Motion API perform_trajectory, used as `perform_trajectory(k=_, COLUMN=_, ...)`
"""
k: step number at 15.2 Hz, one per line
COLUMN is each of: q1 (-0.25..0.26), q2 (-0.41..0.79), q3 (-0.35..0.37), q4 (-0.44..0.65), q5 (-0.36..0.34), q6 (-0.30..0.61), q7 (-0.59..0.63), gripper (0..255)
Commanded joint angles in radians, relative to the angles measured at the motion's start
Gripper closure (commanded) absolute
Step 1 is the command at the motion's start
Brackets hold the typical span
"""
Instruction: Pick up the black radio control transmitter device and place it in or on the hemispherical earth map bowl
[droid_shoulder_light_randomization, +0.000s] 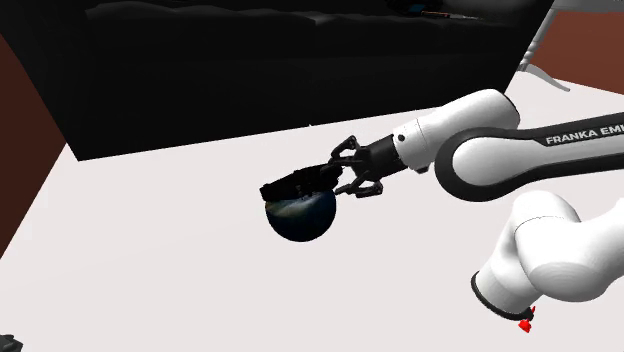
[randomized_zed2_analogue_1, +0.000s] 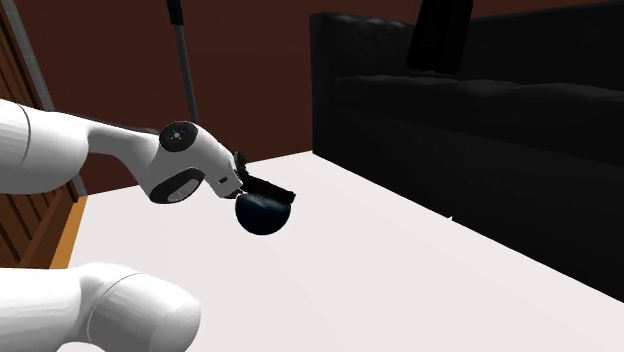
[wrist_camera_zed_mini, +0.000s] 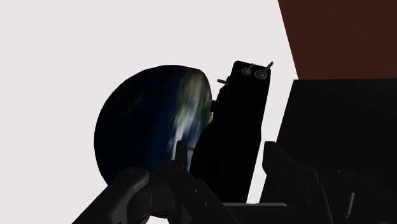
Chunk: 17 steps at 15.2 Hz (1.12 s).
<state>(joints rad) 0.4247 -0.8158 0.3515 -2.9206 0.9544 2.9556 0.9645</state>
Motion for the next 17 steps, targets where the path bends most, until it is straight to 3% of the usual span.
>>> perform_trajectory(k=1, q1=0.040, q2=0.031, q3=-0.014, q4=-0.011, q5=0.033, q6=0.054, q7=-0.029, gripper=255)
perform_trajectory(k=5, q1=0.151, q2=0.107, q3=-0.081, q4=-0.028, q5=0.106, q6=0.170, q7=-0.106, gripper=255)
perform_trajectory(k=12, q1=0.156, q2=0.107, q3=-0.086, q4=-0.029, q5=0.096, q6=0.172, q7=-0.098, gripper=255)
perform_trajectory(k=13, q1=0.157, q2=0.115, q3=-0.094, q4=-0.023, q5=0.095, q6=0.174, q7=-0.104, gripper=0)
perform_trajectory(k=17, q1=0.166, q2=0.118, q3=-0.090, q4=-0.026, q5=0.101, q6=0.183, q7=-0.102, gripper=0)
